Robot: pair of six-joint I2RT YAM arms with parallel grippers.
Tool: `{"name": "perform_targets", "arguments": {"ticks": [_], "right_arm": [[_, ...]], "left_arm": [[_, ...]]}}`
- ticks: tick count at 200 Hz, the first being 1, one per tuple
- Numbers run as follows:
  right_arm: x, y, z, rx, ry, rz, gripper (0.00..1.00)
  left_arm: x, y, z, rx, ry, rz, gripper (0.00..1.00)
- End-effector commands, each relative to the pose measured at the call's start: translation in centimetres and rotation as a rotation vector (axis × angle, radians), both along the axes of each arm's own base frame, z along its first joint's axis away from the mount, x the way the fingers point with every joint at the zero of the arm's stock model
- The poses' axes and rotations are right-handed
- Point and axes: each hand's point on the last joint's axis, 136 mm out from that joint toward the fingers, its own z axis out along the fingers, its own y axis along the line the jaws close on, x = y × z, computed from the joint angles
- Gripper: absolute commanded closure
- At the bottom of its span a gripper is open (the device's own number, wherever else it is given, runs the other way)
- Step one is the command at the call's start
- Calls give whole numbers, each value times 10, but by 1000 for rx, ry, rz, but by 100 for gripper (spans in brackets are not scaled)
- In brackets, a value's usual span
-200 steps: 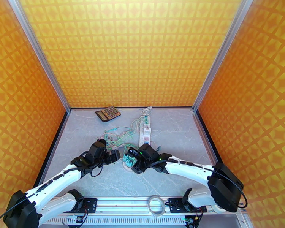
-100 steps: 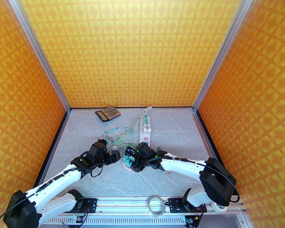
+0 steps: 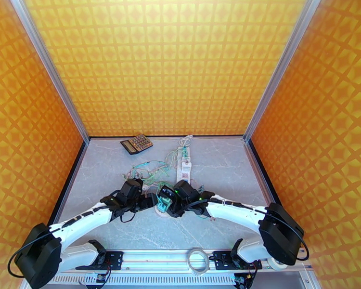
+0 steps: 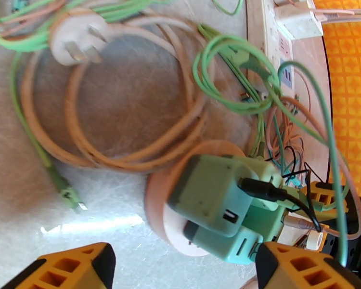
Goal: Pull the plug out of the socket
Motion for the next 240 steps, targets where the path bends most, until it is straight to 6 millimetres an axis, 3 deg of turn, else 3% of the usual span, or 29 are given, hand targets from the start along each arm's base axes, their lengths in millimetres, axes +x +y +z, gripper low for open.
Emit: {"name": "perform_targets", "arguments": {"ticks": [1,52,105,165,213,240], "right_arm": [[-3,1,-12,-23,42,12,51],[0,2,-16,-32,44,-3,49],[5,6,-14,-26,36,-7,46],[5,8,-14,-27,50,-11,61],[8,7,-11,-20,49,-58,61],[6,13,-2,21,45,-92,63]], "left_arm": [[-5,-11,-1,-31,13,-40,20],[-8,-10,-17,-15,54,-31,27],[-8,-11,-26,1,70,-40,27],[-18,-10,-24,0,71,-79,28],[-32,4,-53,90,174,-71,33],[-30,12,-56,154,177,-70,35]]}}
